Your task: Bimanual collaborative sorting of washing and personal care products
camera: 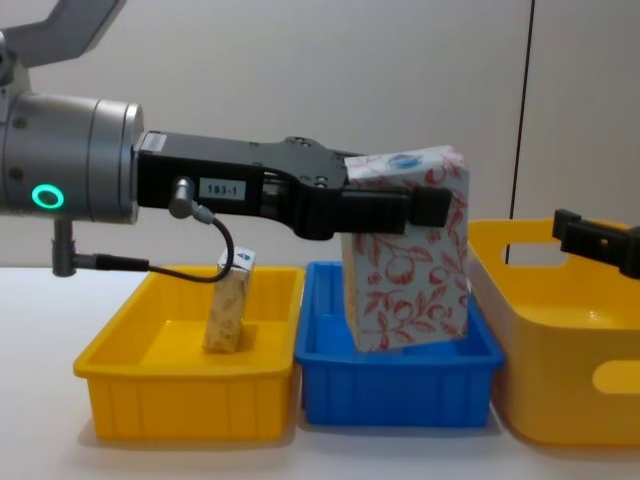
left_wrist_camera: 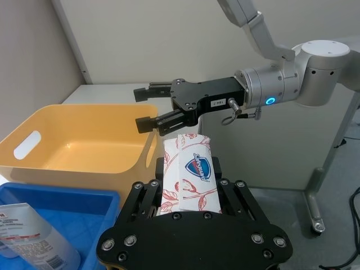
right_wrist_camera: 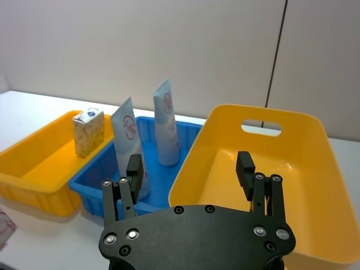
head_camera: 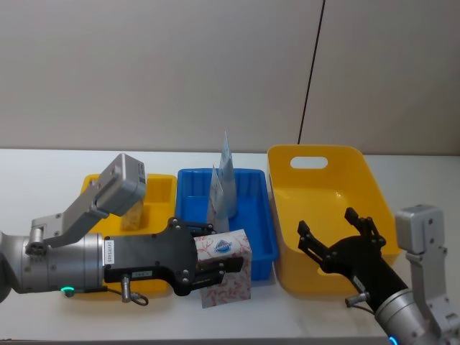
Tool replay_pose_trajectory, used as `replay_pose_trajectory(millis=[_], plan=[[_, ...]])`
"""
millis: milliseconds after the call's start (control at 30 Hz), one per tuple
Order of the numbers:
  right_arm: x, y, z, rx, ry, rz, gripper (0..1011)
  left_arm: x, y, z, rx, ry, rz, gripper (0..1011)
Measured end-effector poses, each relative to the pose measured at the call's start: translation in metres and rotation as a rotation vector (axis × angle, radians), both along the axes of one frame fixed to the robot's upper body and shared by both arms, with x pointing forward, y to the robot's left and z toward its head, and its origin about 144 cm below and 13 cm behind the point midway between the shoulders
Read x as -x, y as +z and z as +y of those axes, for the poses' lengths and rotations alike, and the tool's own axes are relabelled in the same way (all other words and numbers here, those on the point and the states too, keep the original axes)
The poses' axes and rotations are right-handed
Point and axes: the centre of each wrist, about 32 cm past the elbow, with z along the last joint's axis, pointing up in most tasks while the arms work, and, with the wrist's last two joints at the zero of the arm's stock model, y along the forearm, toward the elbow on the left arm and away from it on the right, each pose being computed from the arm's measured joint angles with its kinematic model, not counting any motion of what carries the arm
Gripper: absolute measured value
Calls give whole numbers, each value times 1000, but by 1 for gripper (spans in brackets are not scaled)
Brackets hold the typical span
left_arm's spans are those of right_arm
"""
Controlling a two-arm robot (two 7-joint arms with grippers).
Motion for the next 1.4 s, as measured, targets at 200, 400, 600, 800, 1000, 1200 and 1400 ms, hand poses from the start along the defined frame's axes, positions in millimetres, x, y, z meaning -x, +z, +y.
replay_pose_trajectory(millis=[200,400,600,800,1000,1200,1400], plan=[[-3,4,-5,-15,51,-20,1000,-1,0,-1,-2,-4,4,377],[-9,9,-14,-26,120,-42,1000,-1,-1,-1,-3,-6,6,377],[-17,15,-25,-28,201,-59,1000,-1,-1,-1,-4,-7,7,376],[-28,21,-37,-25,295,-71,1000,-1,-1,-1,-4,-8,8,377],[-40,26,-52,-9,390,-73,1000,-2,-1,-1,-5,-9,9,377],[-53,30,-65,20,482,-69,1000,-2,-1,-1,-5,-9,9,377],[-69,34,-76,68,582,-63,1000,-2,-1,-1,-5,-9,8,376]])
